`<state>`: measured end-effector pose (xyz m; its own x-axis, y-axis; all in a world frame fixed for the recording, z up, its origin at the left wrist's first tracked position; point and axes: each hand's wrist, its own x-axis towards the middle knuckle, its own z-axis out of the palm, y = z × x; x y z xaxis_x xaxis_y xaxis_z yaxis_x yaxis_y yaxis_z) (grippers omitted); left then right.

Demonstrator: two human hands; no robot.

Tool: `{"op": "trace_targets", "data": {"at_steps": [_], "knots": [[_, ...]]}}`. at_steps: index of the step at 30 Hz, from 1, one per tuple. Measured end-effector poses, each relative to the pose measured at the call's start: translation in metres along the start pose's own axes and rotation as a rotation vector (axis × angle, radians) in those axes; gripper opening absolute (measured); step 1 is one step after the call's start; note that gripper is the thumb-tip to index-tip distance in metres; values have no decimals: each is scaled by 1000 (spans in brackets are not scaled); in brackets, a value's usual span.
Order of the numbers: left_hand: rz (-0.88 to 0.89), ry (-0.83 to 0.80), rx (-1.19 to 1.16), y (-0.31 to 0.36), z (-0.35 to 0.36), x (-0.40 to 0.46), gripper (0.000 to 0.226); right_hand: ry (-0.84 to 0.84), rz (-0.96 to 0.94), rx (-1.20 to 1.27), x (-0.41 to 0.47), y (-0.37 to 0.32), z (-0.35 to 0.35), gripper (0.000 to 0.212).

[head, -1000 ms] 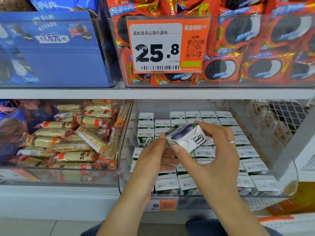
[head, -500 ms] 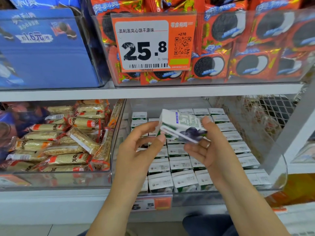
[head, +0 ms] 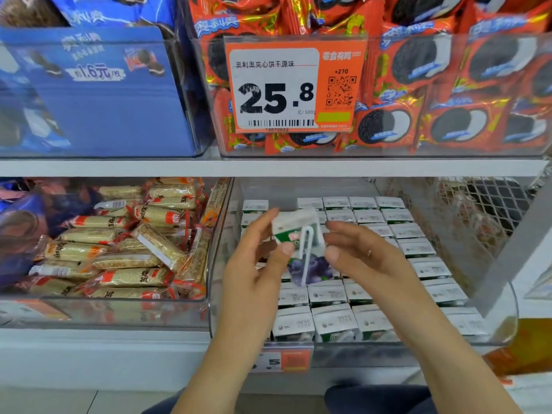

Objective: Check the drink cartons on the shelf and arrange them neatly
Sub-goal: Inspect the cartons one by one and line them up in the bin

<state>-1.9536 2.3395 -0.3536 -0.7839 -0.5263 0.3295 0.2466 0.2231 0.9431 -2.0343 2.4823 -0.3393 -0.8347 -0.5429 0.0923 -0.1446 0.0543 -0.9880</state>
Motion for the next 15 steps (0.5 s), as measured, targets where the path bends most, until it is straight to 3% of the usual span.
{"op": "trace_targets", "data": {"at_steps": [2, 6, 11, 15], "knots": [[82, -44, 152, -1, 3, -3, 46, 14, -108, -125, -3, 1, 3, 58], [154, -96, 292, -3, 5, -5, 48, 73, -232, -323, -4, 6, 5, 60], [297, -159, 474, 1, 0, -2, 48, 101, -302, -355, -4, 10, 5, 47], [366, -12, 774, 0, -24, 13, 40, 194, -266, -250, 2, 15, -2, 44]]}}
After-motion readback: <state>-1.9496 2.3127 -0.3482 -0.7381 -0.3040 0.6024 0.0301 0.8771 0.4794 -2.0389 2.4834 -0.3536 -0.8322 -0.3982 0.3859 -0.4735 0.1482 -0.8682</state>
